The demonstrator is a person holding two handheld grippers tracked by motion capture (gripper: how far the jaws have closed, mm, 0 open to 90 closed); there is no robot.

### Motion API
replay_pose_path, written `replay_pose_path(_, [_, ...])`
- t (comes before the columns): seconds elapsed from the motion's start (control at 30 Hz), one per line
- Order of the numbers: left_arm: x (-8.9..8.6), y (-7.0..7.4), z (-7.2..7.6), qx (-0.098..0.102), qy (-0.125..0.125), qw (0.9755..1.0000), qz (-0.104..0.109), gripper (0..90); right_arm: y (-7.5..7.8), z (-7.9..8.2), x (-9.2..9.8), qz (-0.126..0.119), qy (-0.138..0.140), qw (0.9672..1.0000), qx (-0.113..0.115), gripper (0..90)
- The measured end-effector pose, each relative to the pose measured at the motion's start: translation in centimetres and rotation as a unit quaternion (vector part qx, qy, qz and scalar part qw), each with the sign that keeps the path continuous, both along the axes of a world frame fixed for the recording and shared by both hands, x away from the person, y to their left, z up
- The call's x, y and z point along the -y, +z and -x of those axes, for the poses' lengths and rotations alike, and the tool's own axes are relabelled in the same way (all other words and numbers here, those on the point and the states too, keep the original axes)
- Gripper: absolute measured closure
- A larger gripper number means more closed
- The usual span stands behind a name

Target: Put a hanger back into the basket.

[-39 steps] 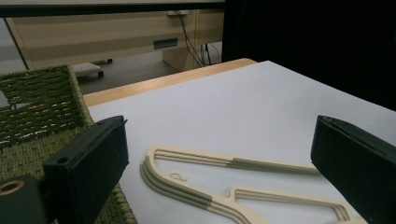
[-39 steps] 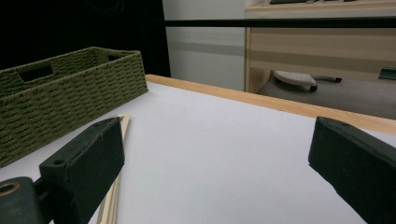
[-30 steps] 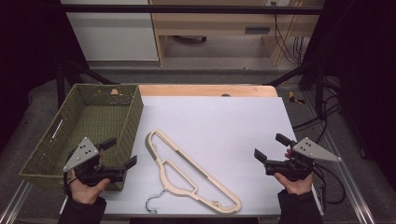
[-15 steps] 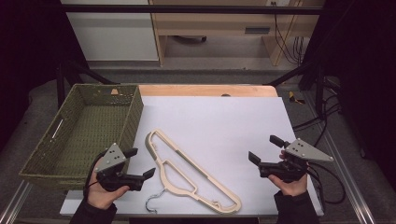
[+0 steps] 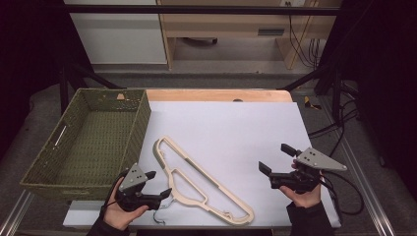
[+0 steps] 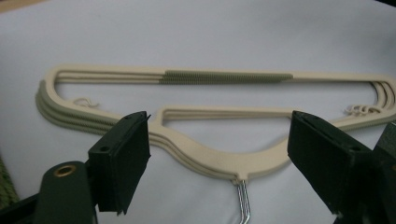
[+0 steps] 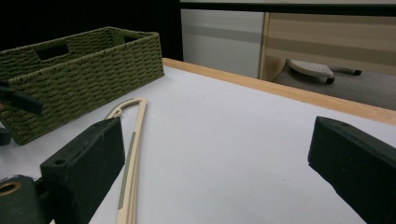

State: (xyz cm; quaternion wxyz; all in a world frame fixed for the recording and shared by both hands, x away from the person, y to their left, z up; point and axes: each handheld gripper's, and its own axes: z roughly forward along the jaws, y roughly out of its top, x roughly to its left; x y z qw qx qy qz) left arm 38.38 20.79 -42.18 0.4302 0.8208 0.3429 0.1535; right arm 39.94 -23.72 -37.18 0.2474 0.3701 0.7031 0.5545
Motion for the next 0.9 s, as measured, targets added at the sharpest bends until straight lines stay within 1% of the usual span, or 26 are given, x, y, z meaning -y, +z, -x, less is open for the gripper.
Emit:
replay_pose_path(0.03, [0.1, -0.3, 0.1, -0.002, 0.000, 1.0000, -0.003, 23.9, -0.1, 0.0, 0.0, 0.002, 0.002, 1.0000, 0.001, 4.2])
replay_pose_path(0.17, [0.7, -1.6, 0.4, -0.023, -0.011, 0.9994, -0.023, 28.4, -0.2, -0.1, -0.3, 0.005, 0.004, 1.0000, -0.003, 4.2])
replay_pose_path(0.37, [1.3, -2.6, 0.4, -0.048, -0.014, 0.9976, -0.049, 40.6, -0.4, -0.2, -0.4, 0.008, 0.005, 0.9999, -0.006, 4.1])
replay_pose_path(0.4, [1.4, -2.8, 0.3, -0.053, -0.013, 0.9970, -0.054, 44.0, -0.4, -0.2, -0.4, 0.009, 0.004, 0.9999, -0.006, 4.1])
replay_pose_path(0.43, [1.4, -2.9, 0.3, -0.056, -0.011, 0.9968, -0.056, 47.9, -0.4, -0.2, -0.4, 0.007, 0.004, 0.9999, -0.007, 4.1])
replay_pose_path(0.47, [1.4, -2.9, 0.3, -0.060, -0.013, 0.9965, -0.056, 47.9, -0.4, -0.2, -0.4, 0.007, 0.004, 0.9999, -0.007, 4.1])
replay_pose_path(0.5, [1.5, -3.1, 0.3, -0.065, -0.017, 0.9959, -0.060, 53.3, -0.4, -0.2, -0.5, 0.007, 0.004, 0.9999, -0.007, 4.2])
replay_pose_path(0.53, [1.5, -3.1, 0.3, -0.067, -0.017, 0.9956, -0.063, 53.3, -0.4, -0.2, -0.5, 0.007, 0.004, 0.9999, -0.007, 4.2])
replay_pose_path(0.57, [1.6, -3.3, 0.3, -0.074, -0.019, 0.9947, -0.069, 55.0, -0.4, -0.2, -0.5, 0.008, 0.005, 0.9999, -0.007, 4.1])
replay_pose_path(0.67, [1.8, -3.7, 0.2, -0.086, -0.020, 0.9933, -0.074, 62.2, -0.5, -0.3, -0.6, 0.011, 0.003, 0.9999, -0.010, 4.2])
replay_pose_path(0.7, [1.9, -3.8, 0.1, -0.095, -0.021, 0.9924, -0.076, 64.6, -0.6, -0.3, -0.7, 0.011, 0.005, 0.9999, -0.010, 4.2])
replay_pose_path(0.73, [1.9, -3.8, 0.1, -0.095, -0.021, 0.9924, -0.076, 65.6, -0.6, -0.3, -0.7, 0.011, 0.005, 0.9999, -0.010, 4.2])
replay_pose_path(0.77, [2.0, -4.0, 0.1, -0.101, -0.023, 0.9912, -0.082, 67.4, -0.6, -0.3, -0.7, 0.012, 0.005, 0.9998, -0.012, 4.2])
replay_pose_path(0.83, [2.2, -4.2, 0.1, -0.101, -0.020, 0.9915, -0.080, 68.9, -0.6, -0.3, -0.8, 0.012, 0.004, 0.9998, -0.012, 4.2])
replay_pose_path(0.9, [2.2, -4.2, 0.1, -0.101, -0.018, 0.9913, -0.082, 72.8, -0.7, -0.4, -0.8, 0.013, 0.007, 0.9998, -0.012, 4.2])
